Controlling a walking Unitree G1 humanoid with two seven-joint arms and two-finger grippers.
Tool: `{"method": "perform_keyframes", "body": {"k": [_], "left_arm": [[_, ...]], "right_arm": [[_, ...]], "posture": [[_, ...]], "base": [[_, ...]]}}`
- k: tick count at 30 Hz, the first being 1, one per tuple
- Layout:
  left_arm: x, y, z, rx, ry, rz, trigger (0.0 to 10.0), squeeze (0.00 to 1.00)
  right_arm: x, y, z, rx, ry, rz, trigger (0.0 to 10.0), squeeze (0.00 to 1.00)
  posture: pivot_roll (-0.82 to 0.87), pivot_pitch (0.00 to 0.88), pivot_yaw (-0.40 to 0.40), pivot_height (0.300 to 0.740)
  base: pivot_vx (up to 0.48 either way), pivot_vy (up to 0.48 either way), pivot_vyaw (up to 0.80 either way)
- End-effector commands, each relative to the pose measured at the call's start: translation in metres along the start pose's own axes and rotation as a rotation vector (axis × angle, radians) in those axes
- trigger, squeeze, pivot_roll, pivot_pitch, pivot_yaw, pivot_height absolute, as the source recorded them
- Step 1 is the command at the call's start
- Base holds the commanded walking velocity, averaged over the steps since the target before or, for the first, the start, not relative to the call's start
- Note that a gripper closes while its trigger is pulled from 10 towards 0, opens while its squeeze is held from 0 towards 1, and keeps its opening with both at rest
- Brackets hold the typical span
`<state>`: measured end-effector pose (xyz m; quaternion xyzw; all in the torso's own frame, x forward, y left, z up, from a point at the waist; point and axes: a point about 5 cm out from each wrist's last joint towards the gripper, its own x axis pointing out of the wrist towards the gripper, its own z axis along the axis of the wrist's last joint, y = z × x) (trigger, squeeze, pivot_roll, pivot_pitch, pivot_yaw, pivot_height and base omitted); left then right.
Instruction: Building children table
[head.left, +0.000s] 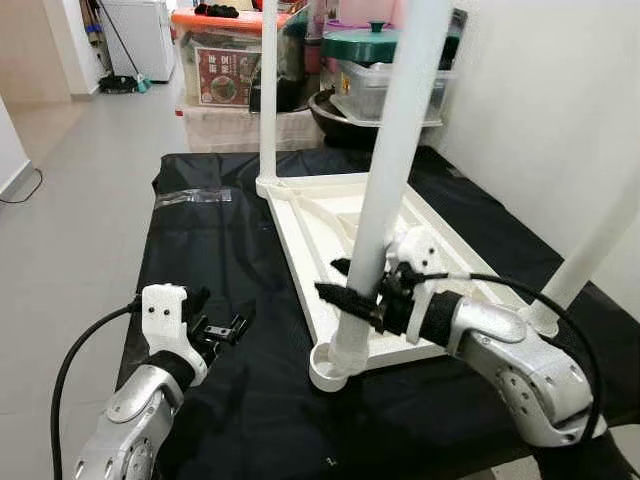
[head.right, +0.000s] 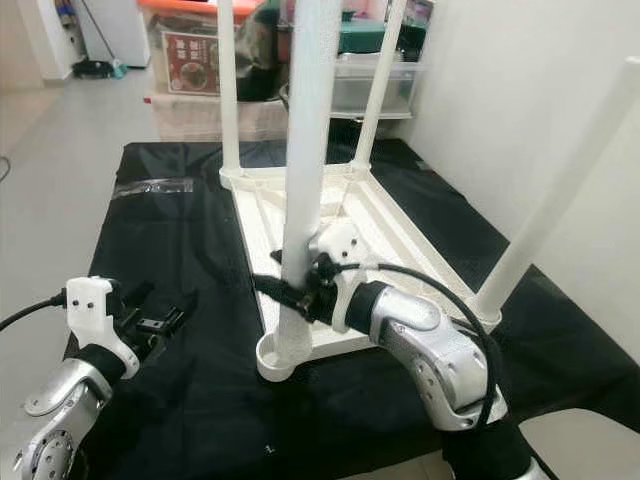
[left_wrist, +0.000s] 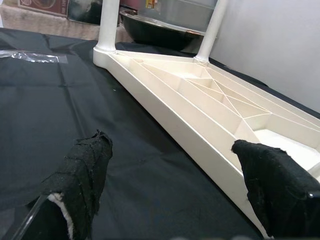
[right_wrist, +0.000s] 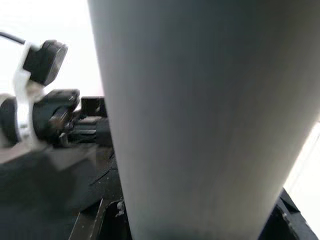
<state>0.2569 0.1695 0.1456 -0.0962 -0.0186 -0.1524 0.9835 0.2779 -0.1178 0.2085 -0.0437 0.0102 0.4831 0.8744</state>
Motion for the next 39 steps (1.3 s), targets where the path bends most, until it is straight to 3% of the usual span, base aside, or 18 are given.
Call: {"method": "perform_keyframes", "body": {"k": [1,9,12,18,26,39], "left_arm": [[-0.002,0.002,0.0,0.01,0.003,0.008,10.0,0.0],[-0.003,0.003,0.001,0.012,0.003,0.009,10.0,0.0],[-0.002,0.002,0.002,0.013,0.001,0.006,10.0,0.0],[-0.003,0.002,0.002,0.012,0.0,0.008,10.0,0.0],[-0.005,0.001,0.001,0.002,-0.002,0.017,10.0,0.0],[-0.002,0.001,-0.001,-0.008,-0.004,0.021,10.0,0.0]], "right_arm": [[-0.001,-0.001,-0.002,-0.022,0.008,0.007,10.0,0.0],[0.008,-0.004,-0.01,-0.07,0.044,0.029,10.0,0.0],[0.01,-0.01,-0.005,-0.14,0.055,0.049,10.0,0.0],[0.013,-0.006,-0.001,-0.178,0.062,0.117,10.0,0.0],[0.018,0.014,-0.004,-0.18,0.043,0.198,10.0,0.0],[0.027,0.014,-0.016,-0.164,0.037,0.164,10.0,0.0]], "posture": [[0.08,0.0,-0.094,0.74],[0.09,0.0,-0.093,0.74],[0.09,0.0,-0.094,0.74],[0.09,0.0,-0.102,0.74],[0.09,0.0,-0.106,0.74],[0.09,0.0,-0.113,0.74]], "base": [[0.0,0.0,0.0],[0.0,0.0,0.0],[0.0,0.0,0.0],[0.0,0.0,0.0],[0.0,0.0,0.0],[0.0,0.0,0.0]]}}
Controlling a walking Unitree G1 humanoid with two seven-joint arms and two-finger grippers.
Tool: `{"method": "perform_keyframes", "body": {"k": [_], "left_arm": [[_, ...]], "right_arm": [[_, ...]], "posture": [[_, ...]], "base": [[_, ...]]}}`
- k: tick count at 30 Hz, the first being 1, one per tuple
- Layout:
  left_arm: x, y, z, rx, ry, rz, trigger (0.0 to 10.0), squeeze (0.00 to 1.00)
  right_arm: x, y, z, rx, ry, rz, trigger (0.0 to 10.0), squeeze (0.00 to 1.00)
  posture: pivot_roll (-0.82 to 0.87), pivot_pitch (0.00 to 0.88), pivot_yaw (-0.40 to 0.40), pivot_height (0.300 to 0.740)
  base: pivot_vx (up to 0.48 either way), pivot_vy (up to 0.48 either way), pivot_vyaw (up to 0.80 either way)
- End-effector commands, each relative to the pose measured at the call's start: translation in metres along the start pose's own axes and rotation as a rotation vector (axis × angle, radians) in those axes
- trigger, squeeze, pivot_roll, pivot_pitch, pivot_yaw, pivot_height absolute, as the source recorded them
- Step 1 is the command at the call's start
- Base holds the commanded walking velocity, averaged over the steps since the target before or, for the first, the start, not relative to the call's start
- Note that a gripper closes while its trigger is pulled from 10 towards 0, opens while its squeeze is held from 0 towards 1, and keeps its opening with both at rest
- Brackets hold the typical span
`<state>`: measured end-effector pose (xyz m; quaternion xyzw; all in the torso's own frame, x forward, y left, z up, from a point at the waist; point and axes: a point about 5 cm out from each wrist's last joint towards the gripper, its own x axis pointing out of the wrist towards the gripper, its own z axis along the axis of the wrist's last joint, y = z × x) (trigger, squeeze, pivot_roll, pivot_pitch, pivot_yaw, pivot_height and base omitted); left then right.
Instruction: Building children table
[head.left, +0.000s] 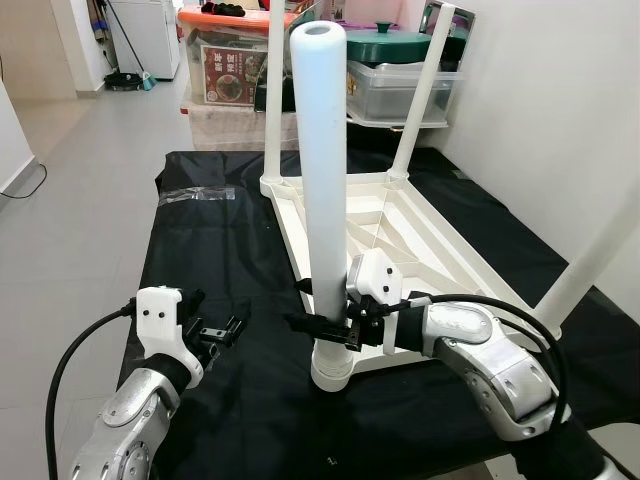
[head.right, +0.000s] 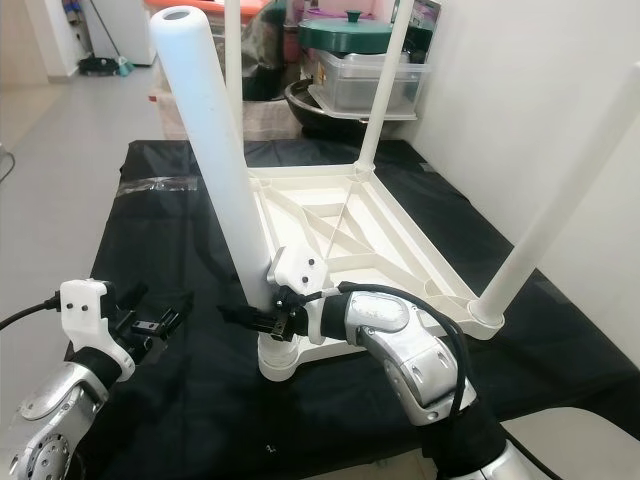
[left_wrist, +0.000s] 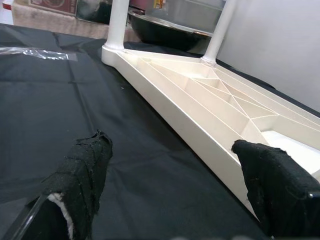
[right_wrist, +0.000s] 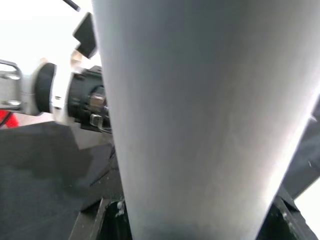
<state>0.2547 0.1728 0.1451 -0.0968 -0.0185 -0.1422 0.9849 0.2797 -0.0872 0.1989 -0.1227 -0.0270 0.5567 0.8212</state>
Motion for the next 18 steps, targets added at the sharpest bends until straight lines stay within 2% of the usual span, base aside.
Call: {"method": "perform_keyframes", "body": {"k": [1,8,9,14,16,18], "left_arm": [[0.0,-0.002,-0.002,-0.008,-0.002,0.001,10.0,0.0],[0.0,-0.001,-0.003,-0.013,0.003,0.006,10.0,0.0],[-0.001,0.0,-0.002,-0.016,0.002,0.008,10.0,0.0],[-0.001,0.0,-0.002,-0.018,0.001,0.01,10.0,0.0],[-0.001,0.0,-0.002,-0.019,0.002,0.01,10.0,0.0],[-0.001,0.0,-0.002,-0.019,0.003,0.01,10.0,0.0]], "right_arm": [[-0.001,0.0,-0.011,0.017,0.036,-0.014,10.0,0.0],[-0.003,-0.003,-0.021,0.086,0.037,-0.06,10.0,0.0],[-0.005,-0.007,-0.025,0.153,0.019,-0.107,10.0,0.0],[-0.007,-0.009,-0.028,0.191,0.008,-0.147,10.0,0.0],[-0.009,-0.011,-0.033,0.257,-0.004,-0.241,10.0,0.0],[-0.01,-0.011,-0.035,0.28,-0.006,-0.275,10.0,0.0]], "posture": [[0.09,0.0,-0.113,0.74],[0.09,0.0,-0.112,0.74],[0.09,0.0,-0.113,0.74],[0.09,0.0,-0.109,0.74],[0.09,0.0,-0.105,0.74],[0.09,0.0,-0.105,0.74]], "base": [[0.0,0.0,0.0],[0.0,0.0,0.0],[0.0,0.0,0.0],[0.0,0.0,0.0],[0.0,0.0,0.0],[0.0,0.0,0.0]]}}
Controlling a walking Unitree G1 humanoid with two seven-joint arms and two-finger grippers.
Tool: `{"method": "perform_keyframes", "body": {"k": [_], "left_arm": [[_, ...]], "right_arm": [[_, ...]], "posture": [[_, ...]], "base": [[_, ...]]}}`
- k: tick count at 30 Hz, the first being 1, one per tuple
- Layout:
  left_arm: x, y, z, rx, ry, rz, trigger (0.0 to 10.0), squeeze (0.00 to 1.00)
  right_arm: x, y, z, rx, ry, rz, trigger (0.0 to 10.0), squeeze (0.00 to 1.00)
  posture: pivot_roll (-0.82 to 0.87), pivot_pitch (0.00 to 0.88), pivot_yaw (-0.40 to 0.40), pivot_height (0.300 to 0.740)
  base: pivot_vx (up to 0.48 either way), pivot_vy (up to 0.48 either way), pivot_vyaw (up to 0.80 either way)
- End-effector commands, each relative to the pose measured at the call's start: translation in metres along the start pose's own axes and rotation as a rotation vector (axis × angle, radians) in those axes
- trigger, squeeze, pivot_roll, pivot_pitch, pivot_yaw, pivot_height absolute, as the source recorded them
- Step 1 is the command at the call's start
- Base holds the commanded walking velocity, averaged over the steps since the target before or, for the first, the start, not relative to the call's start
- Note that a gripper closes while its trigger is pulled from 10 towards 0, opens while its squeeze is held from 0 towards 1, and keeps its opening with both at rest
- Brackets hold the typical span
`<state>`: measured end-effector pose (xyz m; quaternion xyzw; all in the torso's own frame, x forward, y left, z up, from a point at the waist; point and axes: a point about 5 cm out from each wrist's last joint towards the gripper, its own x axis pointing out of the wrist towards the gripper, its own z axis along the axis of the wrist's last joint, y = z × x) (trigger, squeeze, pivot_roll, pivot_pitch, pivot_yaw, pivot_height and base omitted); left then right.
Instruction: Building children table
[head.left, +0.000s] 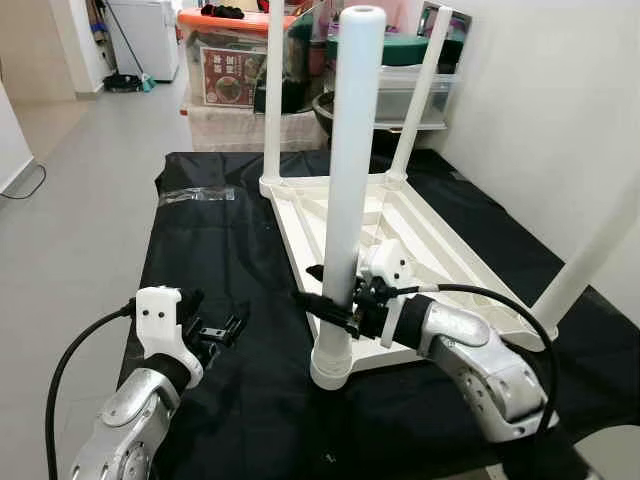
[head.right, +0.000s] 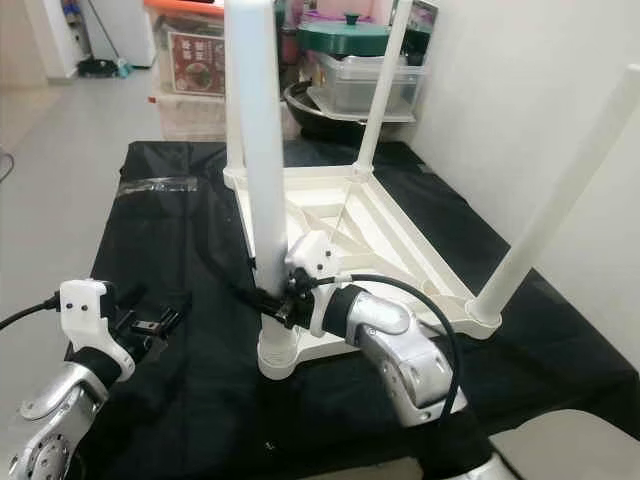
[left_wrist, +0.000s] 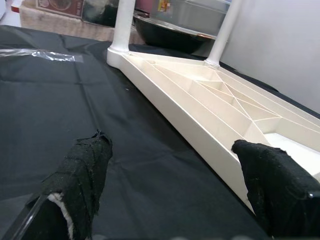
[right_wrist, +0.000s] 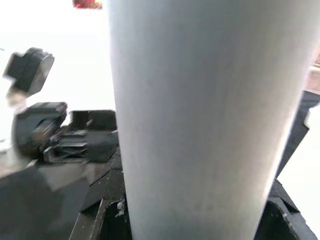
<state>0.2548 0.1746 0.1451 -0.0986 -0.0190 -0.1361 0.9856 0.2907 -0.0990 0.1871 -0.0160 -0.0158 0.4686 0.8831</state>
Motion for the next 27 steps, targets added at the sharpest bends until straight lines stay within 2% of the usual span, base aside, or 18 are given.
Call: {"method": "perform_keyframes", "body": {"k": [1,3,4,5,6,7,8,9,11,13,15,16,20,27], "left_arm": [[0.0,-0.001,-0.002,-0.016,0.005,-0.002,10.0,0.0],[0.0,-0.001,-0.002,-0.015,0.005,-0.002,10.0,0.0],[0.0,-0.001,-0.001,-0.012,0.004,0.0,10.0,0.0],[0.001,0.0,-0.001,-0.007,0.004,0.002,10.0,0.0],[0.001,0.0,-0.001,-0.007,0.004,0.002,10.0,0.0],[0.001,0.0,-0.001,-0.004,0.003,0.004,10.0,0.0],[0.001,0.0,-0.001,-0.004,0.003,0.004,10.0,0.0],[0.001,0.001,-0.001,-0.002,0.003,0.005,10.0,0.0],[0.001,0.001,0.0,-0.001,0.003,0.007,10.0,0.0],[0.002,0.002,0.0,0.004,0.001,0.01,10.0,0.0],[0.002,0.003,0.0,0.008,0.001,0.013,10.0,0.0],[0.002,0.004,0.0,0.013,0.003,0.013,10.0,0.0],[0.002,0.006,0.0,0.019,0.007,0.013,10.0,0.0],[0.004,0.005,-0.001,0.026,0.011,0.009,10.0,0.0]], "right_arm": [[-0.005,-0.005,-0.018,0.071,0.071,-0.068,10.0,0.0],[-0.006,-0.004,-0.021,0.085,0.071,-0.102,10.0,0.0],[-0.008,-0.005,-0.027,0.083,0.119,-0.176,10.0,0.0],[-0.01,-0.015,-0.036,0.112,0.19,-0.353,10.0,0.0],[-0.01,-0.015,-0.036,0.112,0.19,-0.353,10.0,0.0],[-0.014,-0.025,-0.043,0.158,0.24,-0.524,10.0,0.0],[-0.014,-0.025,-0.043,0.158,0.24,-0.524,10.0,0.0],[-0.02,-0.034,-0.047,0.198,0.263,-0.685,10.0,0.0],[-0.039,-0.047,-0.047,0.265,0.2,-0.983,10.0,0.0],[-0.052,-0.048,-0.045,0.329,0.123,-1.137,10.0,0.0],[-0.057,-0.044,-0.041,0.354,0.052,-1.172,10.0,0.0],[-0.06,-0.041,-0.039,0.367,0.007,-1.16,10.0,0.0],[-0.065,-0.037,-0.033,0.352,-0.06,-1.094,10.0,0.0],[-0.066,-0.03,-0.029,0.256,-0.056,-1.019,10.0,0.0]], "posture": [[0.09,0.0,-0.105,0.74],[0.09,0.0,-0.105,0.74],[0.09,0.0,-0.105,0.74],[0.08,0.0,-0.101,0.74],[0.08,0.0,-0.101,0.74],[0.08,0.0,-0.101,0.74],[0.08,0.0,-0.101,0.74],[0.08,0.0,-0.099,0.74],[0.08,0.0,-0.095,0.74],[0.08,0.0,-0.093,0.74],[0.08,0.0,-0.087,0.74],[0.08,0.0,-0.085,0.74],[0.07,0.0,-0.078,0.74],[0.06,0.0,-0.072,0.74]], "base": [[0.0,0.0,0.0],[0.0,0.0,0.0],[0.0,0.0,0.0],[0.0,0.0,0.0],[0.0,0.0,0.0],[0.0,0.0,0.0],[0.0,0.0,0.0],[0.0,0.0,0.0],[0.0,0.0,0.0],[0.0,0.0,0.0],[0.0,0.0,0.0],[0.0,0.0,0.0],[0.0,0.0,0.0],[0.0,0.0,0.0]]}}
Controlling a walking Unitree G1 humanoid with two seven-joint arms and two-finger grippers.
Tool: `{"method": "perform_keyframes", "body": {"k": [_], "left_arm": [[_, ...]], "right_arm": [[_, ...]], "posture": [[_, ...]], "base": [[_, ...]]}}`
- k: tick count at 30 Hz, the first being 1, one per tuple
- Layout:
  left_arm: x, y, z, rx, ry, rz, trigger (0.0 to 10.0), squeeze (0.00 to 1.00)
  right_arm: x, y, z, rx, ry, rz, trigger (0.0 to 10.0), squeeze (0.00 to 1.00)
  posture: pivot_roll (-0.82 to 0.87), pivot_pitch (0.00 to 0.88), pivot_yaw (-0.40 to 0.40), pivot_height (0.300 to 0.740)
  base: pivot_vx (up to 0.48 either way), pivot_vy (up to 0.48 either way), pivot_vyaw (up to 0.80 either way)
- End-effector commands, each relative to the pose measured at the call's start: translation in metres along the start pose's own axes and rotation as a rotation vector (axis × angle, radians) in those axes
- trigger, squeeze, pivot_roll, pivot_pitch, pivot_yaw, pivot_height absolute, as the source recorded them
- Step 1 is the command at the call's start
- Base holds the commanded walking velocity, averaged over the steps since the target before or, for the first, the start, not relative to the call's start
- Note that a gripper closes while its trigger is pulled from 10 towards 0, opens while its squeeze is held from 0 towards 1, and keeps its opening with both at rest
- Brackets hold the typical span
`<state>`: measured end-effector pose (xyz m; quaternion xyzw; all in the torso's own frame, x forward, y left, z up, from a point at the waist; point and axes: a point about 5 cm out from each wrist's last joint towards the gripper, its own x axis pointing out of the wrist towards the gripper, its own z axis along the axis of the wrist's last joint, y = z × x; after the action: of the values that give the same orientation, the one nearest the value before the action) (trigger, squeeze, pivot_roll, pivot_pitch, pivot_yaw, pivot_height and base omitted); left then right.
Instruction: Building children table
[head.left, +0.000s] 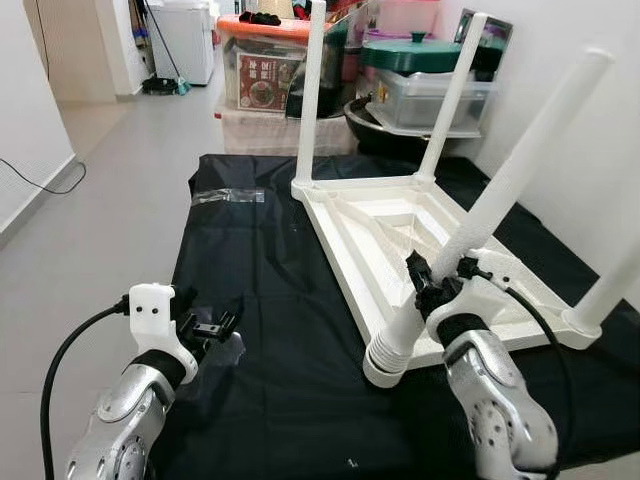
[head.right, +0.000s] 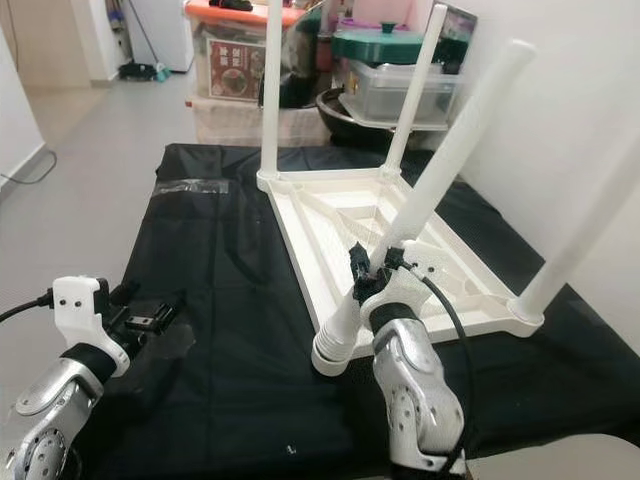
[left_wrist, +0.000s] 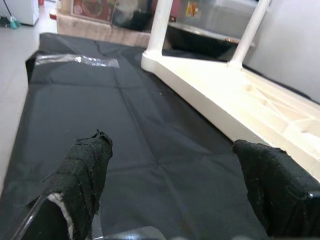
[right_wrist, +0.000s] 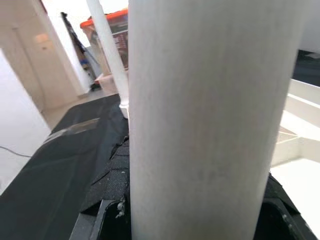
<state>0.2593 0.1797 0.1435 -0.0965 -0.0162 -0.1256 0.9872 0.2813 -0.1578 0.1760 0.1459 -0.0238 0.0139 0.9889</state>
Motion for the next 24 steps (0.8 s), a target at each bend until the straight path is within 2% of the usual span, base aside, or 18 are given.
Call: {"method": "perform_keyframes", "body": {"k": [1,2,6,7,8,9,10,11,12,13,15,16,17,20,22,24], "left_arm": [[0.002,-0.001,-0.001,0.022,0.007,-0.013,10.0,0.0],[0.002,-0.002,-0.001,0.022,0.006,-0.013,10.0,0.0],[0.003,-0.002,0.0,0.023,0.003,-0.013,10.0,0.0],[0.003,-0.002,0.001,0.015,-0.002,-0.021,10.0,0.0],[0.003,-0.002,0.001,0.015,-0.002,-0.021,10.0,0.0],[0.004,-0.004,0.003,0.005,-0.009,-0.04,10.0,0.0],[0.004,-0.004,0.003,0.005,-0.009,-0.04,10.0,0.0],[0.005,-0.005,0.005,-0.001,-0.015,-0.058,10.0,0.0],[0.006,-0.008,0.008,-0.004,-0.023,-0.092,10.0,0.0],[0.006,-0.008,0.008,-0.004,-0.023,-0.092,10.0,0.0],[0.008,-0.01,0.015,0.001,-0.038,-0.15,10.0,0.0],[0.008,-0.01,0.015,0.001,-0.038,-0.15,10.0,0.0],[0.009,-0.01,0.022,0.007,-0.051,-0.195,10.0,0.0],[0.009,-0.012,0.032,0.017,-0.068,-0.274,10.0,0.0],[0.009,-0.012,0.032,0.017,-0.068,-0.274,10.0,0.0],[0.007,-0.021,0.046,-0.007,-0.091,-0.399,10.0,0.0]], "right_arm": [[-0.003,-0.018,-0.013,-0.064,0.062,-0.08,10.0,0.0],[-0.003,-0.006,-0.014,-0.083,0.054,0.015,10.0,0.0],[-0.001,0.006,-0.014,-0.085,0.053,0.121,10.0,0.0],[0.003,0.013,-0.007,-0.072,0.035,0.186,10.0,0.0],[0.003,0.013,-0.007,-0.072,0.035,0.186,10.0,0.0],[0.009,0.02,0.004,-0.051,0.009,0.253,10.0,0.0],[0.009,0.02,0.004,-0.051,0.009,0.253,10.0,0.0],[0.013,0.026,0.013,-0.028,-0.014,0.306,10.0,0.0],[0.018,0.038,0.033,-0.002,-0.052,0.45,10.0,0.0],[0.018,0.038,0.033,-0.002,-0.052,0.45,10.0,0.0],[0.018,0.055,0.064,0.021,-0.086,0.706,10.0,0.0],[0.018,0.055,0.064,0.021,-0.086,0.706,10.0,0.0],[0.019,0.06,0.081,0.049,-0.1,0.832,10.0,0.0],[0.019,0.066,0.088,0.059,-0.092,0.956,10.0,0.0],[0.019,0.066,0.088,0.059,-0.092,0.956,10.0,0.0],[0.015,0.076,0.089,0.041,-0.08,1.093,10.0,0.0]], "posture": [[0.06,0.0,-0.072,0.74],[0.06,0.0,-0.077,0.74],[0.07,0.0,-0.081,0.74],[0.07,0.0,-0.083,0.74],[0.07,0.0,-0.083,0.74],[0.07,0.0,-0.083,0.74],[0.07,0.0,-0.083,0.74],[0.07,0.0,-0.082,0.74],[0.07,0.0,-0.083,0.74],[0.07,0.0,-0.083,0.74],[0.07,0.0,-0.087,0.74],[0.07,0.0,-0.087,0.74],[0.08,0.0,-0.096,0.74],[0.08,0.0,-0.099,0.74],[0.08,0.0,-0.099,0.74],[0.08,0.0,-0.099,0.74]], "base": [[0.0,0.0,0.0],[0.0,0.0,0.0],[0.0,0.0,0.0],[0.0,0.0,0.0],[0.0,0.0,0.0],[0.0,0.0,0.0],[0.0,0.0,0.0],[0.0,0.0,0.0],[0.0,0.0,0.0],[0.0,0.0,0.0],[0.0,0.0,0.0],[0.0,0.0,0.0],[0.0,0.0,0.0],[0.0,0.0,0.0],[0.0,0.0,0.0],[0.0,0.0,0.0]]}}
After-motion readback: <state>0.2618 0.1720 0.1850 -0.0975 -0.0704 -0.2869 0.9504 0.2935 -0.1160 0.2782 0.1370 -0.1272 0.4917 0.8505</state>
